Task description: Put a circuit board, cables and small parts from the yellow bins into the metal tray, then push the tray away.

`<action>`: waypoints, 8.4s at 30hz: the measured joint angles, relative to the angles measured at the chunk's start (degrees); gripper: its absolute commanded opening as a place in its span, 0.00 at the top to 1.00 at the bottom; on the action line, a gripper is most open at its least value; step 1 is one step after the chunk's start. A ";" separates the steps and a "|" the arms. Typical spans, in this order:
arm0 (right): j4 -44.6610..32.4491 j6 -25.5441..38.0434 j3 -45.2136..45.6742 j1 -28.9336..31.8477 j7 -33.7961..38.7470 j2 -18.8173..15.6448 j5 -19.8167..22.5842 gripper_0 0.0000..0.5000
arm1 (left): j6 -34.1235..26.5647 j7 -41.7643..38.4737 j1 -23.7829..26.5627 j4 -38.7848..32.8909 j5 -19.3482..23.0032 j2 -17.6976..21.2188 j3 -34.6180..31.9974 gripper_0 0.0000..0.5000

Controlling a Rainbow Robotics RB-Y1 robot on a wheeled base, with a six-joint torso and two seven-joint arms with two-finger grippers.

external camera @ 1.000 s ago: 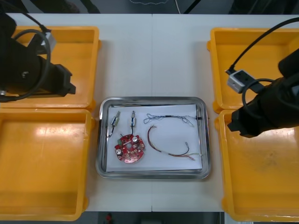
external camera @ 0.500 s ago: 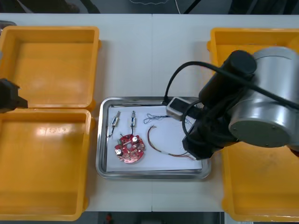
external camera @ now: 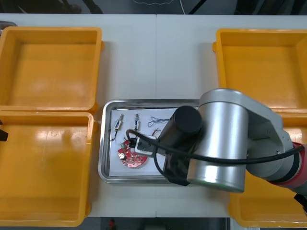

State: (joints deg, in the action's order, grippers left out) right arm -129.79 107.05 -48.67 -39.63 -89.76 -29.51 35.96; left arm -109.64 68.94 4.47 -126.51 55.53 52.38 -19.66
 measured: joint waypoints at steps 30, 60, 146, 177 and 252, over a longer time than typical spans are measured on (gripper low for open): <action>15.65 -14.12 -16.77 -0.36 -2.13 4.64 -7.02 0.00 | 0.95 0.00 -0.37 -0.25 1.17 0.01 -0.27 0.00; 15.85 -14.23 -17.73 -2.42 -2.13 4.77 -10.36 1.00 | 1.72 0.00 -0.37 -0.28 1.17 0.01 -0.28 0.00; 42.26 -21.10 -19.07 -32.02 -7.76 6.71 -3.41 1.00 | 1.74 0.00 -0.37 -0.33 1.17 0.01 -0.31 0.00; 58.73 -36.50 -19.08 -34.04 -12.27 8.20 -3.50 1.00 | 1.74 0.00 -0.37 -0.35 1.17 0.01 -0.31 0.00; 17.74 2.57 17.87 -10.01 -15.63 7.19 -10.89 0.00 | 1.79 0.00 -0.37 -0.42 1.17 0.01 -0.32 0.00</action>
State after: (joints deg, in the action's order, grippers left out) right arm -112.05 109.62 -30.80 -49.63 -105.38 -22.32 25.07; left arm -107.85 68.94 4.10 -126.93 56.69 52.39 -19.98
